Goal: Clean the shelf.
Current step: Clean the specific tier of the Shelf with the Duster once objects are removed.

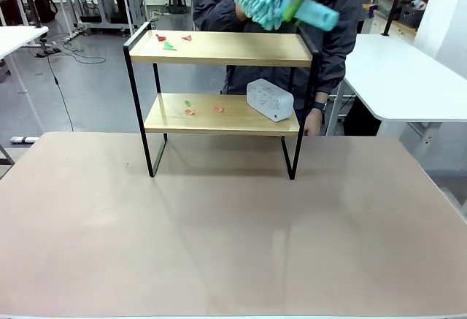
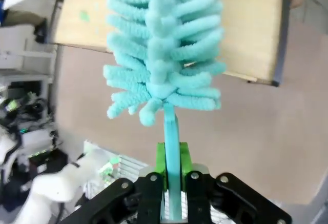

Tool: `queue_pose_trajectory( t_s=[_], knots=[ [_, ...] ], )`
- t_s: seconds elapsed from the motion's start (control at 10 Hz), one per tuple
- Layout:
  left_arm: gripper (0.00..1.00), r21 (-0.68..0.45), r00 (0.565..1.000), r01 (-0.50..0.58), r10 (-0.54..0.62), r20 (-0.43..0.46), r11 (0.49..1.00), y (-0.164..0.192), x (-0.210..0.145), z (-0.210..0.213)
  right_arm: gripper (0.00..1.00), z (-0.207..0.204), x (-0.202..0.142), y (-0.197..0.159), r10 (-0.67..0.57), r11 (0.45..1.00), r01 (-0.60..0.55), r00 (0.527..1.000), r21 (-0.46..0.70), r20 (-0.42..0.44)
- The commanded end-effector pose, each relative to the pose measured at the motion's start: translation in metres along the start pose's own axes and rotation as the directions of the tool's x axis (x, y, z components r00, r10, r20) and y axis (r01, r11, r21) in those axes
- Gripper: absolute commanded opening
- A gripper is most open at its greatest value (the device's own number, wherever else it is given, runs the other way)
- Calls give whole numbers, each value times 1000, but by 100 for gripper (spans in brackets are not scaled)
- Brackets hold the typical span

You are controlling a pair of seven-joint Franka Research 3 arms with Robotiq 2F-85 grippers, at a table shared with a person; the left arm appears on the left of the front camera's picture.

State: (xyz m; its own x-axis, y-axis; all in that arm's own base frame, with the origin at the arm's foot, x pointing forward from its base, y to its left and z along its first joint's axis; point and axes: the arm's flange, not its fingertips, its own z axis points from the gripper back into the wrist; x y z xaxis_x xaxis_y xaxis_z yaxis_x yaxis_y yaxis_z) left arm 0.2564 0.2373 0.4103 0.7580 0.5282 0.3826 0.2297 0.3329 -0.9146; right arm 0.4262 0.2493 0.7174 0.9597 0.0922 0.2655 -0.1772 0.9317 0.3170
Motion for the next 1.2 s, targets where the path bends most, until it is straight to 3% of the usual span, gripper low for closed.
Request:
queue_pose_trajectory(
  t_s=[0.0,0.3,0.6,1.1],
  knots=[
    [100,-21,1000,24,-24,16,999,-1,0,-2,12,-18,17,20,-88,992,86,996,-97,-9],
    [100,-21,1000,24,-24,16,999,-1,0,-2,12,-47,17,34,-136,978,137,991,-158,22],
    [100,-21,1000,24,-24,16,999,-1,0,-2,12,-64,18,44,-113,978,111,994,-177,-1],
    [100,-21,1000,24,-24,16,999,-1,0,-2,12,-77,24,57,41,997,-45,997,-56,-70]
  ],
)
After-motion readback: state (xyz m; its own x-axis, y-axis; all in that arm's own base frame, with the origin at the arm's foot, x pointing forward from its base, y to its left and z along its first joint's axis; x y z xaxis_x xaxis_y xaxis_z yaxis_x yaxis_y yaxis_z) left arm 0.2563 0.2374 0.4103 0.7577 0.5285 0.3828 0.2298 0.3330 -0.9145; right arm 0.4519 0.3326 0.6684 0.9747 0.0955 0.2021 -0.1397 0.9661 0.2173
